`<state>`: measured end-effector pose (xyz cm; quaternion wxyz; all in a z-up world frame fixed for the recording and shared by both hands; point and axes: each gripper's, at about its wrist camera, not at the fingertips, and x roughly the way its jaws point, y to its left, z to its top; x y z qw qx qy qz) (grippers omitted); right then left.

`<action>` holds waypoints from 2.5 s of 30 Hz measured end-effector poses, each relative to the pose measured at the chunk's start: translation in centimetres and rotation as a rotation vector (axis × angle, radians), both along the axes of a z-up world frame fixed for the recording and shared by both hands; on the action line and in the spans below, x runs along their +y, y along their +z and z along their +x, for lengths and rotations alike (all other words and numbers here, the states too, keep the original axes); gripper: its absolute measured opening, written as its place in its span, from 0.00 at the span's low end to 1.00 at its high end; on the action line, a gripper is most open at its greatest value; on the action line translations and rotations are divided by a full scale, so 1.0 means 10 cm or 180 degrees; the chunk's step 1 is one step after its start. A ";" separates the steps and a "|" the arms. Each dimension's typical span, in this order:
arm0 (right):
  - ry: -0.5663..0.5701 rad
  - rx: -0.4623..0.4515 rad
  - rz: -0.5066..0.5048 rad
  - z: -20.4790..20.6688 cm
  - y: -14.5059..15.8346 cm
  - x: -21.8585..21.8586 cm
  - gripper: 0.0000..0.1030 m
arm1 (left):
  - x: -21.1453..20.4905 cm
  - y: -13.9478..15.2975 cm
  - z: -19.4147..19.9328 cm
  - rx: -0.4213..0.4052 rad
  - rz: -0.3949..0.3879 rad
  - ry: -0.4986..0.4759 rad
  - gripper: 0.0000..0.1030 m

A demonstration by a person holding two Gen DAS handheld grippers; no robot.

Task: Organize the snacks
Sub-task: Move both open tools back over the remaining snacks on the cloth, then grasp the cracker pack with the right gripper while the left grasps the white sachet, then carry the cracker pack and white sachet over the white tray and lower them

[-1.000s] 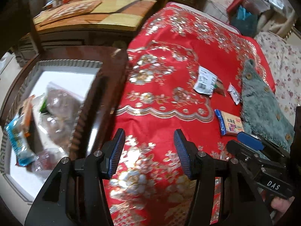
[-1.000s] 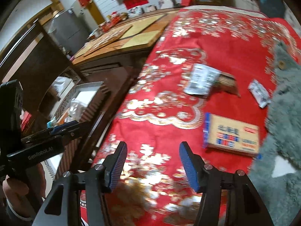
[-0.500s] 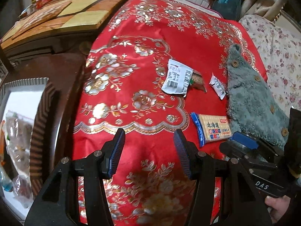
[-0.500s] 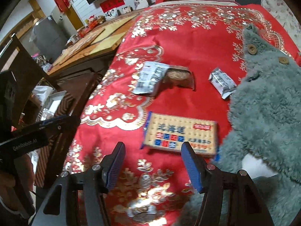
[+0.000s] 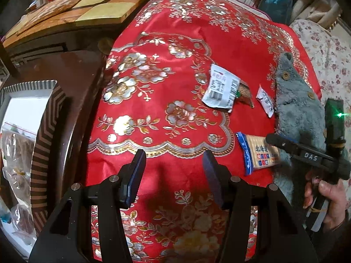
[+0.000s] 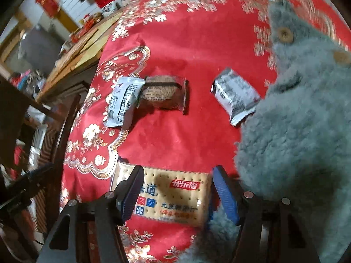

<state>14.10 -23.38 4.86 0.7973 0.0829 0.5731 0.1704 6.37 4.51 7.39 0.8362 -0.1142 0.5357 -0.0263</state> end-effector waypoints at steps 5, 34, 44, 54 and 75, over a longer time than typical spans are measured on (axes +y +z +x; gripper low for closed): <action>-0.0195 0.0166 0.0094 -0.03 -0.12 -0.02 0.65 | 0.09 0.01 -0.03 -0.0005 -0.0007 0.0062 0.52; 0.1177 -0.0432 -0.0404 -0.52 -0.10 0.81 0.52 | -0.17 0.10 0.47 -0.0112 -0.0320 -0.0376 0.59; 0.0464 -0.0267 -0.0140 -0.61 -0.17 0.38 0.57 | -0.80 -0.13 1.06 -0.0131 -0.0013 -0.0846 0.59; 0.0417 -0.0317 -0.0082 -0.58 -0.16 0.37 0.57 | -0.97 -0.44 1.41 -0.0072 0.0156 -0.0914 0.59; 0.0434 -0.0501 -0.0152 -0.83 0.08 0.62 0.52 | -0.36 -0.06 0.45 -0.0311 0.0170 -0.0413 0.51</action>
